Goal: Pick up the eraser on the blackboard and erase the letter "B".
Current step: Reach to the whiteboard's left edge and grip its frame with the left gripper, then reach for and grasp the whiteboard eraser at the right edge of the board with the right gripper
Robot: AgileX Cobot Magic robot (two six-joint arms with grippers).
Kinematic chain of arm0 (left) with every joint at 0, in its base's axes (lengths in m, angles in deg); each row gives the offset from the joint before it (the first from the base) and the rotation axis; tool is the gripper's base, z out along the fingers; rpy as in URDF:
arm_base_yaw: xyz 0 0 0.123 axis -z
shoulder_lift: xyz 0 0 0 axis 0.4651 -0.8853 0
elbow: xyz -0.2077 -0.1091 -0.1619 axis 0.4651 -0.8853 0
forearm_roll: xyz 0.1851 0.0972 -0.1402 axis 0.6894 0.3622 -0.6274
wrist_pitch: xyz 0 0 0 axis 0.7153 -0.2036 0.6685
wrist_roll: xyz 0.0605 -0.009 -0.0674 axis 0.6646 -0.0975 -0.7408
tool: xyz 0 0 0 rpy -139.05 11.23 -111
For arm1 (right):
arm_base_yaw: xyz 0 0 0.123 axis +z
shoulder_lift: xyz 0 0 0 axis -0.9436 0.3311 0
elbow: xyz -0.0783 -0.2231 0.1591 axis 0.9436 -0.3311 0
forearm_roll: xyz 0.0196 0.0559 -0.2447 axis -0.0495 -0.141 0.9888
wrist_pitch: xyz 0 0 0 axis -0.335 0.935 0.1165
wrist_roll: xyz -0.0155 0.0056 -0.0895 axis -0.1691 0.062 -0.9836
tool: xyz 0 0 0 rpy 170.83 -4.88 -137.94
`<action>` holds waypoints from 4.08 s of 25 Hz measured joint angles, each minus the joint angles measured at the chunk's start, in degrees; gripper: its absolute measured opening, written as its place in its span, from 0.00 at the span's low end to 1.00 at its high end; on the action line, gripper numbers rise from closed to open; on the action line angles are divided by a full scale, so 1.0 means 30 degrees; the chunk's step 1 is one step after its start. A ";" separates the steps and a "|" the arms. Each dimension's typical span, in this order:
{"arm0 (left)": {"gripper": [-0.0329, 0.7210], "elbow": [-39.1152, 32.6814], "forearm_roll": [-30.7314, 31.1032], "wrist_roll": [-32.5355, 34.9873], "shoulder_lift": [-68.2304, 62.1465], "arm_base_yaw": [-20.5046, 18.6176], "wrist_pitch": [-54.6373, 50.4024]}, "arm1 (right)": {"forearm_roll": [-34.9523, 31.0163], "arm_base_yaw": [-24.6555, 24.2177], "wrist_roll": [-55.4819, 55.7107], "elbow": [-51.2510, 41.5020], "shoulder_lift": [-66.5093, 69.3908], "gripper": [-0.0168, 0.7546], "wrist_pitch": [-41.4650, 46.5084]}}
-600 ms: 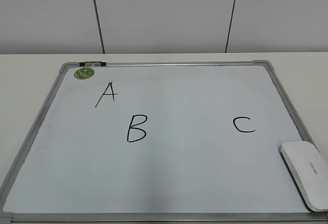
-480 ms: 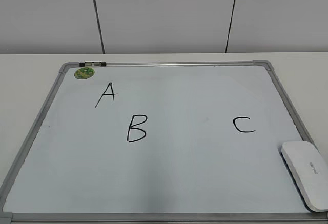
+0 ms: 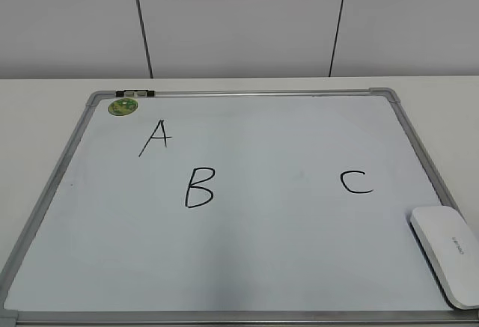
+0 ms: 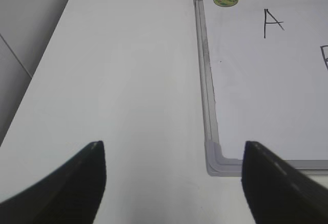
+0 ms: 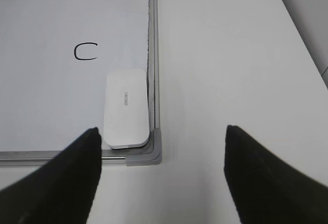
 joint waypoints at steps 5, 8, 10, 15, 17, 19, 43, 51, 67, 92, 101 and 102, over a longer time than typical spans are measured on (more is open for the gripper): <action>0.83 0.0040 0.0000 0.0000 -0.0359 0.0000 0.0130 | 0.0000 0.0000 0.0000 0.0000 0.0000 0.77 0.0000; 0.83 0.0521 -0.0281 0.0000 -0.1653 0.0000 0.1603 | 0.0000 0.0000 0.0000 0.0000 0.0000 0.77 0.0000; 0.83 0.0838 -0.0447 0.0000 -0.3070 0.0000 0.2942 | 0.0000 0.0000 0.0000 0.0000 0.0000 0.77 0.0000; 0.83 0.1082 -0.1071 0.0000 -0.7932 0.0000 0.5493 | 0.0000 0.0000 0.0000 0.0000 0.0000 0.77 0.0000; 0.83 0.1313 -0.1381 0.0000 -1.0236 0.0000 0.6270 | 0.0000 0.0000 0.0000 0.0000 0.0000 0.77 0.0000; 0.83 0.1697 -0.1777 0.0060 -1.2561 0.0000 0.6906 | 0.0000 0.0000 0.0000 0.0000 0.0000 0.77 0.0000; 0.72 1.2858 -0.3478 0.3453 -3.2731 0.0123 0.5303 | 0.0000 0.0000 0.0000 0.0000 0.0000 0.77 0.0000; 0.59 1.5077 -0.3931 0.3637 -3.6044 0.0123 0.4859 | 0.0000 0.0000 0.0000 0.0000 0.0000 0.77 0.0000; 0.40 1.7672 -0.4542 0.3823 -3.9943 0.0123 0.4218 | 0.0000 0.0000 0.0000 0.0000 0.0000 0.77 0.0000; 0.06 1.8074 -0.4963 0.3683 -4.0712 0.0123 0.4137 | 0.0000 0.0000 0.0000 0.0000 0.0000 0.77 0.0000; 0.06 1.8074 -0.4974 0.3649 -4.0712 0.0123 0.4112 | -0.0187 0.0000 -0.0089 0.0578 0.0751 0.77 -0.1199; 0.06 1.8074 -0.4974 0.3649 -4.0712 0.0123 0.4112 | -0.0259 0.0000 -0.0240 0.0750 0.1266 0.77 -0.1762</action>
